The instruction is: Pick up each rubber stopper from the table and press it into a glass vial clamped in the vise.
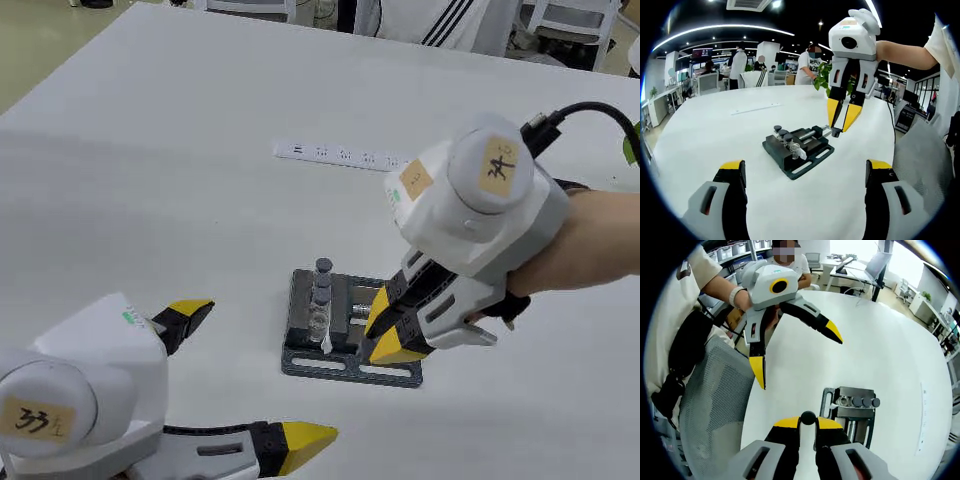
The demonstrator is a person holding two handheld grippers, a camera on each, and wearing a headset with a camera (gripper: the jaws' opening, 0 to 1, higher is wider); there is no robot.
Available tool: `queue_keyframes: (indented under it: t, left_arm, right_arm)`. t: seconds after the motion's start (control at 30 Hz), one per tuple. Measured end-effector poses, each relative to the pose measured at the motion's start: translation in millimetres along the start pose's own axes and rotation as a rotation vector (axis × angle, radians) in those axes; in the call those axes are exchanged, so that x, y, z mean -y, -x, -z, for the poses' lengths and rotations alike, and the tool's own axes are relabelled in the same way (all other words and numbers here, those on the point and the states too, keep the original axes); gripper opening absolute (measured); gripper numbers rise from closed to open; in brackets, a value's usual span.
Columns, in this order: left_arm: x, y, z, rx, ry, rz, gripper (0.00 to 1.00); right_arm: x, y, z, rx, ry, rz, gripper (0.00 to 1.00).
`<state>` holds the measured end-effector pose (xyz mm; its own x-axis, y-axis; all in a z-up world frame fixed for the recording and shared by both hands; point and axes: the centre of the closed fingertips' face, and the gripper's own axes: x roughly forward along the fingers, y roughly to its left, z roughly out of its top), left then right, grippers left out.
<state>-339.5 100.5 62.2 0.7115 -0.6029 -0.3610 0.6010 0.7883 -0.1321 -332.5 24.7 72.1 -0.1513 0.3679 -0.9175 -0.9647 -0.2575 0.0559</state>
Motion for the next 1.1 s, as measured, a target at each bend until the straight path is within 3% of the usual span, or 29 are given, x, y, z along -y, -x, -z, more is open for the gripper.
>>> queue_keyframes:
  t: [0.23,0.5,0.77,0.87,1.0,1.1]
  left_arm:
    - [-2.3,1.6,7.1,-0.026,0.003,0.001,0.99]
    - [-5.0,5.8,7.9,-0.041,-0.005,-0.013,0.98]
    - [-4.4,7.3,11.3,-0.051,0.010,-0.022,0.97]
    - [-4.9,8.4,13.4,-0.058,0.012,-0.026,0.97]
    - [-4.7,9.5,15.4,-0.067,0.013,-0.026,0.97]
    - [-7.1,10.9,16.7,-0.070,0.012,-0.028,0.96]
  right_arm:
    - [16.9,-0.4,-2.3,-0.055,0.069,0.010,0.06]
    - [39.9,-6.9,-6.4,-0.113,0.212,0.032,0.06]
    - [56.9,-25.9,-2.0,-0.206,0.448,0.001,0.06]
    - [61.2,-29.3,-5.7,-0.196,0.468,0.000,0.05]
    - [57.2,-31.5,-9.6,-0.178,0.582,-0.035,0.05]
    - [56.0,-33.2,-9.1,-0.174,0.605,-0.041,0.05]
